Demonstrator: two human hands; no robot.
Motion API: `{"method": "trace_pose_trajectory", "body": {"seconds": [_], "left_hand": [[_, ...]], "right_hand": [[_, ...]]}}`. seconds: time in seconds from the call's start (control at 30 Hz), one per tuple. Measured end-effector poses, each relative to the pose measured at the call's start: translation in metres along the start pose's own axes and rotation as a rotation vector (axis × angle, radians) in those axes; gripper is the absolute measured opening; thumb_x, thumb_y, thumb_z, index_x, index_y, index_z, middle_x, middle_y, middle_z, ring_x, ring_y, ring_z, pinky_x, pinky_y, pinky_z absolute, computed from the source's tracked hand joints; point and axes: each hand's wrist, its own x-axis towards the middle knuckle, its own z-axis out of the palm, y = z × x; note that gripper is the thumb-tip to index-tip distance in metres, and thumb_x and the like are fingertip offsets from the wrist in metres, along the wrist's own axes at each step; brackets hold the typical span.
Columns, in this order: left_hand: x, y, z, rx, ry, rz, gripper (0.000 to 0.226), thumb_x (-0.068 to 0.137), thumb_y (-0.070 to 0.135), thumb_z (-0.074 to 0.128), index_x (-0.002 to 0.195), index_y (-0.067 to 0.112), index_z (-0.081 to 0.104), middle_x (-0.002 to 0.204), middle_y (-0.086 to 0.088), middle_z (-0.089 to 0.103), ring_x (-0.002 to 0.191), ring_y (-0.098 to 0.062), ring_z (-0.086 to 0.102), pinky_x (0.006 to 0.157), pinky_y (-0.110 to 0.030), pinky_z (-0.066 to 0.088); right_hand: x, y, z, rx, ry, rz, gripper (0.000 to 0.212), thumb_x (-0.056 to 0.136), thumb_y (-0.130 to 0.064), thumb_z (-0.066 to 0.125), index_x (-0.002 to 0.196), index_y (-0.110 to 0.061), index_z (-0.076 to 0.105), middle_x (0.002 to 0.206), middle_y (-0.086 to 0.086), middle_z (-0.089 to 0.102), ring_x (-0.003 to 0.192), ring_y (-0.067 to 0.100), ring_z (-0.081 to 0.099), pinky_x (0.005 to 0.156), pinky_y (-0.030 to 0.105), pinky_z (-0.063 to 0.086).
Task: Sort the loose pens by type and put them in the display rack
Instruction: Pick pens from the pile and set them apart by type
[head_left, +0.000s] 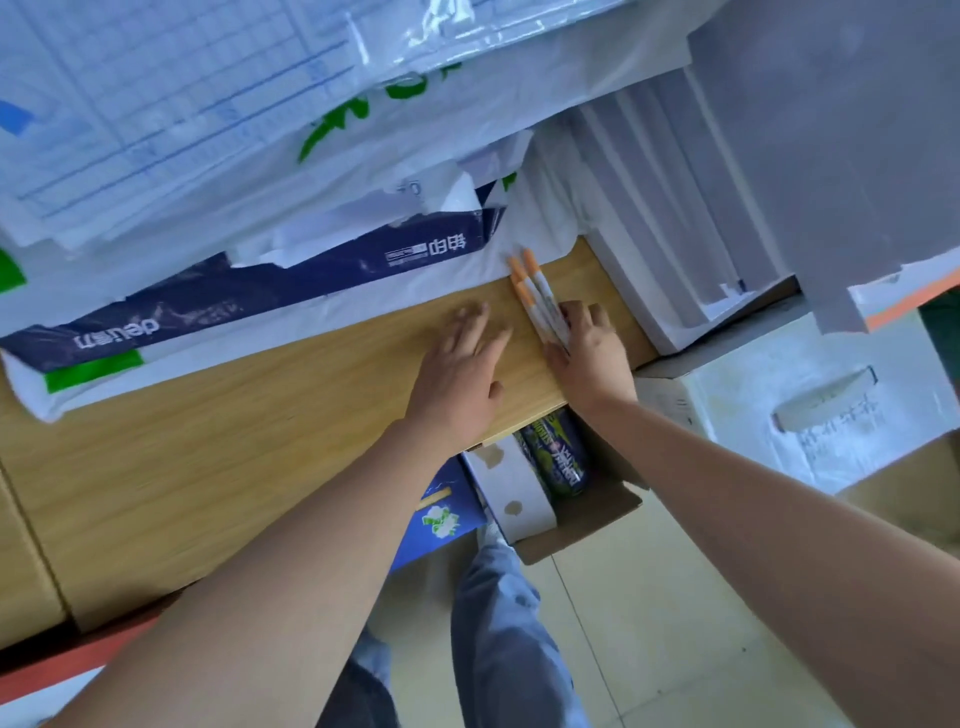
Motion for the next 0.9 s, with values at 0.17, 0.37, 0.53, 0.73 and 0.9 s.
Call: {"method": "trace_pose_trajectory", "body": {"seconds": [0.17,0.37,0.53,0.73,0.9], "left_hand": [[0.017,0.012,0.002,0.131,-0.036,-0.026,0.067,0.095,0.027,0.051,0.152,0.024,0.015,0.16,-0.003,-0.016,0.147,-0.024,-0.015,0.118,-0.044,0.001],[0.025,0.021,0.008,0.209,-0.031,-0.053,0.079,0.094,0.031,0.052,0.153,0.029,-0.001,0.158,-0.005,-0.023,0.146,-0.029,-0.02,0.12,-0.049,-0.002],[0.026,0.023,0.009,0.238,-0.037,-0.054,0.074,0.095,0.032,0.05,0.153,0.03,0.004,0.158,-0.006,-0.025,0.145,-0.03,-0.021,0.119,-0.05,-0.002],[0.019,0.015,0.006,0.21,-0.009,-0.043,0.071,0.095,0.029,0.049,0.153,0.027,0.008,0.159,-0.007,-0.02,0.146,-0.029,-0.017,0.12,-0.046,-0.001],[0.003,0.004,0.004,0.178,-0.005,-0.073,0.069,0.096,0.027,0.05,0.153,0.024,0.011,0.16,-0.008,-0.015,0.147,-0.03,-0.012,0.118,-0.046,0.002]], "right_hand": [[0.003,0.009,0.001,-0.105,0.171,-0.118,0.057,0.08,-0.014,0.067,0.132,-0.008,0.046,0.118,0.018,0.051,0.104,0.037,0.05,0.083,0.046,0.046],[0.004,0.03,0.001,-0.218,0.167,-0.247,0.051,0.075,-0.01,0.07,0.123,-0.001,0.057,0.118,0.019,0.056,0.097,0.038,0.056,0.076,0.046,0.053],[0.007,0.027,-0.003,-0.253,0.197,-0.134,0.044,0.073,-0.011,0.073,0.112,0.001,0.055,0.101,0.021,0.055,0.086,0.039,0.056,0.071,0.046,0.052],[0.02,0.023,-0.001,-0.303,0.199,-0.211,0.038,0.077,-0.006,0.069,0.113,-0.006,0.056,0.103,0.016,0.057,0.087,0.035,0.056,0.066,0.042,0.05],[0.024,0.026,-0.008,-0.38,0.168,-0.14,0.037,0.078,-0.005,0.068,0.112,-0.004,0.054,0.106,0.018,0.055,0.095,0.037,0.055,0.077,0.045,0.05]]}}
